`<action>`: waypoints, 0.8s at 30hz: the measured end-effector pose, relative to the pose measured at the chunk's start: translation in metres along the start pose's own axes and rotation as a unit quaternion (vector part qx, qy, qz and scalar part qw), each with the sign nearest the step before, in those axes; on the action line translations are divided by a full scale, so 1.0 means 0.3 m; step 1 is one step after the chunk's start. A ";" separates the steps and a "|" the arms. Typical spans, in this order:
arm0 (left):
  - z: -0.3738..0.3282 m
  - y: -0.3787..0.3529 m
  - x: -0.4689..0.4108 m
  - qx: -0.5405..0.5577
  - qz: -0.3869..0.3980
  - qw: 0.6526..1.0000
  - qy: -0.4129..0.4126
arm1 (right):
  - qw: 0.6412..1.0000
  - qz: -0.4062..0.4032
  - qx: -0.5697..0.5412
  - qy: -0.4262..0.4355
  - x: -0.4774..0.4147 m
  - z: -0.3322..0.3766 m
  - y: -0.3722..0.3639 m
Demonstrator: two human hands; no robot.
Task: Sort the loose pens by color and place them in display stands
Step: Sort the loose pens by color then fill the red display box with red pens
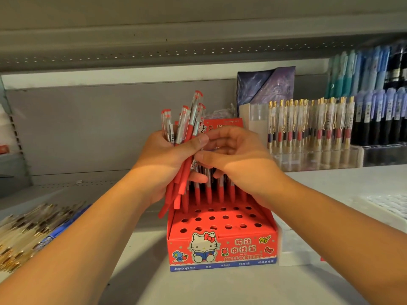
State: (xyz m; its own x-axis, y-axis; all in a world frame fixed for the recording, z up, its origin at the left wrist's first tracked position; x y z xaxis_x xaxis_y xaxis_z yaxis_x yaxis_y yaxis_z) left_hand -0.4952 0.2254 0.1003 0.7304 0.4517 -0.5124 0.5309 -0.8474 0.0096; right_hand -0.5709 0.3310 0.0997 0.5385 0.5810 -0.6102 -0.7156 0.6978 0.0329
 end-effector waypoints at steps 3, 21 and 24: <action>0.005 0.004 -0.003 0.008 -0.004 1.000 0.017 | 1.000 -0.002 0.003 -0.005 0.002 -0.002 0.007; 0.000 0.079 -0.029 -0.019 -0.097 0.995 0.005 | 0.988 -0.009 -0.154 0.014 -0.008 0.022 0.046; 0.004 0.088 -0.032 -0.024 -0.105 0.994 0.004 | 0.996 -0.033 -0.086 0.019 -0.015 0.003 0.063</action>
State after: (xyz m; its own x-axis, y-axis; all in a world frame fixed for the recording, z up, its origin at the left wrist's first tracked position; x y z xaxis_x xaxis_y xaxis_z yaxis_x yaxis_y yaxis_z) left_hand -0.4887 0.1983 0.1045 0.6052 0.6191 -0.5004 0.6910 -0.7207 -0.0560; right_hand -0.5863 0.3420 0.1039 0.5723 0.5176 -0.6360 -0.7465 0.6498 -0.1429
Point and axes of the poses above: each hand's wrist, its own x-axis away from the middle knuckle, its own y-axis out of the back of the hand, z = x × y, the point moved 8 cm from there along -x, towards the middle knuckle, and after that the axes turned 4 degrees about -x, right-handed, at the moved point
